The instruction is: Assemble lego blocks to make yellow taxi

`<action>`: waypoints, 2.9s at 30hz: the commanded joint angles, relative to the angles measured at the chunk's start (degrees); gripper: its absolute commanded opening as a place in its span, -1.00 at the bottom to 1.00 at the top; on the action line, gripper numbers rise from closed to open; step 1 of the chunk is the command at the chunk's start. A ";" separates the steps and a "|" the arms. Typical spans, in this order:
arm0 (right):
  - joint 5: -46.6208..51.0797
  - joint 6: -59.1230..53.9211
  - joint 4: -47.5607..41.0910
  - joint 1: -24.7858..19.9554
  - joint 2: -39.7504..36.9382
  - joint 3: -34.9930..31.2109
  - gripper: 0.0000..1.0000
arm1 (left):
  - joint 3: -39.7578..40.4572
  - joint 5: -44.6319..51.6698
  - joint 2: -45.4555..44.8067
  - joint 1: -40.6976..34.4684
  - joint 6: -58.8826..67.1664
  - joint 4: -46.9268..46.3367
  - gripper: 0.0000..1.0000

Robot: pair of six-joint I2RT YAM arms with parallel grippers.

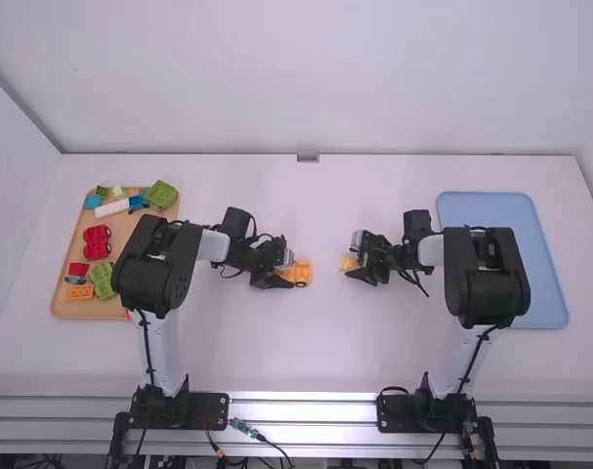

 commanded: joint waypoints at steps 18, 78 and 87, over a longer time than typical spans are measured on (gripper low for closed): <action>0.04 0.00 -1.60 1.75 2.71 2.75 0.24 | -10.56 -6.00 1.57 -0.17 -10.34 17.31 -0.31; -4.87 -8.74 -21.64 11.96 2.47 13.92 -0.78 | -9.94 -10.42 1.57 -3.08 -13.14 17.77 -0.55; -3.06 -5.22 -19.52 15.19 2.47 13.92 -0.86 | -9.94 -10.44 1.57 -3.10 -13.44 17.84 -0.57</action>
